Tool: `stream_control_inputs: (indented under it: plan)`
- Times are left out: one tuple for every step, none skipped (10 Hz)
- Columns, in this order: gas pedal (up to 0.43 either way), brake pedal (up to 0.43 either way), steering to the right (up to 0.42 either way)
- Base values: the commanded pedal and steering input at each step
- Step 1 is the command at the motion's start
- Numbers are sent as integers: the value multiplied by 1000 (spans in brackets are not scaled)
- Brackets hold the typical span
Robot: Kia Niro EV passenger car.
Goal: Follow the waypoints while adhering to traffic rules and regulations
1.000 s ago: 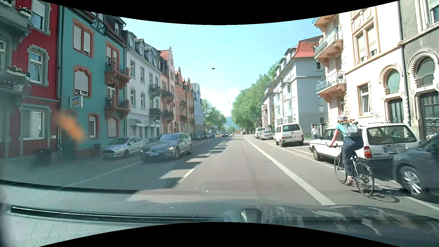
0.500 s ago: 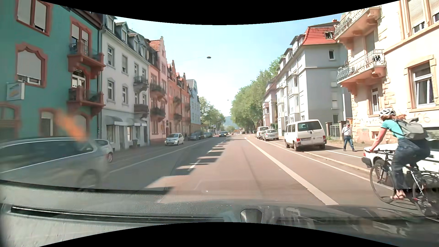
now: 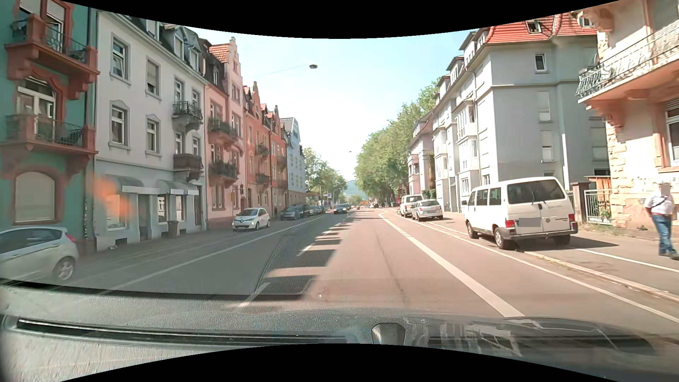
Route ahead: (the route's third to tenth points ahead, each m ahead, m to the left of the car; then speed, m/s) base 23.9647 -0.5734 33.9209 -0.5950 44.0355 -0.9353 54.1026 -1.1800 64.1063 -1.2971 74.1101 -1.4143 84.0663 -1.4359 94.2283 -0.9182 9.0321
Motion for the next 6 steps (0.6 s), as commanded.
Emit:
stream_control_inputs:
  plan:
    - [130, 0, 1]
    - [138, 0, 1]
    - [138, 0, 1]
    - [138, 0, 1]
    - [150, 0, 1]
    - [157, 0, 1]
